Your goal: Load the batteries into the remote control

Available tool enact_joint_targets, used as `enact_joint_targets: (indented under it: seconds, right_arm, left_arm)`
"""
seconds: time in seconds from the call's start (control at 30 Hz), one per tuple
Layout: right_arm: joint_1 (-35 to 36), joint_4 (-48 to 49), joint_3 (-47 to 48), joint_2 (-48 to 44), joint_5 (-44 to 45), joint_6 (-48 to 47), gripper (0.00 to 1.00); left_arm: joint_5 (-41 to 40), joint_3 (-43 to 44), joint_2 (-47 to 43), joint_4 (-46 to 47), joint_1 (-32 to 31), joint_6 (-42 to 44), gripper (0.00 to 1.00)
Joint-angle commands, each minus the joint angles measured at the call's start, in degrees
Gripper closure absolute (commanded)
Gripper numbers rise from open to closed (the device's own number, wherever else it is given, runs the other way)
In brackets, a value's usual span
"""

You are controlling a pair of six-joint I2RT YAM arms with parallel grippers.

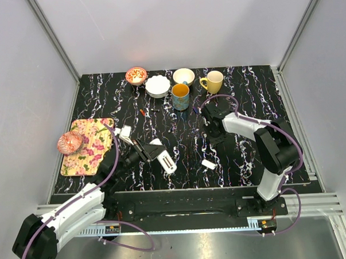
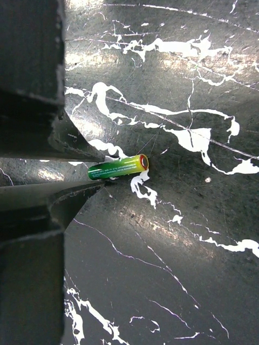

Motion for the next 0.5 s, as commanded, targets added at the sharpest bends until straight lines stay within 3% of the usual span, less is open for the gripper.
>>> enact_joint_targets:
  seconds: [0.0, 0.13, 0.27, 0.47]
  right_arm:
    - [0.41, 0.30, 0.23, 1.78, -0.10, 0.46, 0.75]
    - [0.50, -0.23, 0.41, 2.48, 0.08, 0.90, 0.81]
    - [0.41, -0.58, 0.58, 2.57, 1.31, 2.38, 1.00]
    - [0.67, -5.06, 2.69, -6.28, 2.29, 9.40, 1.00]
  left_arm:
    - [0.53, 0.55, -0.19, 4.21, -0.26, -0.13, 1.00]
    - [0.62, 0.73, -0.18, 4.03, -0.26, 0.04, 1.00]
    - [0.44, 0.99, -0.10, 3.68, -0.26, 0.22, 1.00]
    - [-0.26, 2.22, 2.09, 4.47, -0.26, -0.74, 1.00]
